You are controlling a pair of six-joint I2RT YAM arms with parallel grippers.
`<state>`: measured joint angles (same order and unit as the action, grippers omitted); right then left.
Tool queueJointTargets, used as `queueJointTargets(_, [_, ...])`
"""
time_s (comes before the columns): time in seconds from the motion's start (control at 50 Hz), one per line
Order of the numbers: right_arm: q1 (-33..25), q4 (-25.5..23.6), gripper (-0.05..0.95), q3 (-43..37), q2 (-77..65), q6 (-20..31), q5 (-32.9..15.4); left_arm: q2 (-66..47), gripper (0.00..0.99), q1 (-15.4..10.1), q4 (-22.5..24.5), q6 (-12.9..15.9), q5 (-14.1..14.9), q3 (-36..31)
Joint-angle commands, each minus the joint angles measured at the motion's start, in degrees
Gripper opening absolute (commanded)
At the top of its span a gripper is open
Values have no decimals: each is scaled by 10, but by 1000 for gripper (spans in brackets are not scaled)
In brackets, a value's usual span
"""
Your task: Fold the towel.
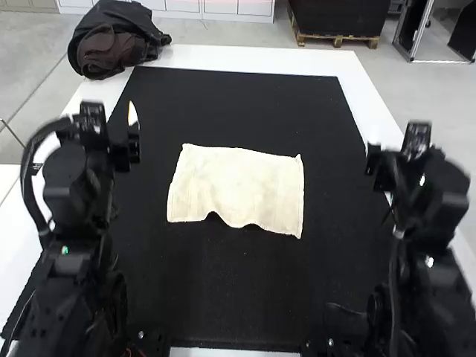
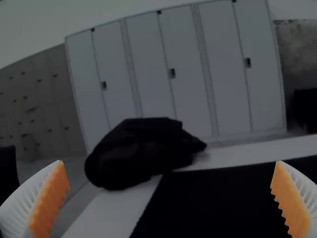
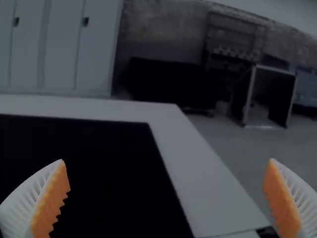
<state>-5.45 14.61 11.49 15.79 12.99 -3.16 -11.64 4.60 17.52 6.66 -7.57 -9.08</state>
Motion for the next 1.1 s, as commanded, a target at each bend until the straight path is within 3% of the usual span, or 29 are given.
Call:
queueJointTargets(0.0, [-6, 11, 895, 95, 113, -62, 12, -80, 956, 2, 29, 6, -7, -61])
queueJointTargets(0.08, [-3, 14, 897, 144, 194, -91, 13, -171, 957, 2, 39, 2, -7, -108])
queueJointTargets(0.26, [4, 24, 900, 196, 354, -126, 22, -371, 959, 6, 42, -58, 5, -206])
queueJointTargets(0.32, [11, 24, 902, 209, 406, -126, 16, -431, 959, 2, 32, -60, 23, -233])
queueJointTargets(0.44, [39, 21, 902, 227, 485, -129, -9, -508, 959, 0, 32, -64, 18, -258])
queueJointTargets(0.52, [64, 20, 902, 224, 509, -129, -34, -543, 959, 0, 22, -66, 4, -258])
queueJointTargets(0.68, [108, 40, 902, 187, 518, -162, -52, -602, 959, -17, 14, -53, -56, -237])
queueJointTargets(0.76, [118, 78, 900, 161, 519, -174, -59, -631, 959, -32, 15, -25, -60, -215])
queueJointTargets(0.86, [120, 106, 898, 134, 520, -157, -53, -663, 959, -49, 33, -22, -75, -200])
queueJointTargets(1.04, [113, 125, 897, 114, 521, -134, -75, -714, 959, -57, 32, -83, -72, -201])
queueJointTargets(1.08, [115, 124, 897, 119, 529, -130, -66, -722, 959, -57, 33, -86, -68, -201])
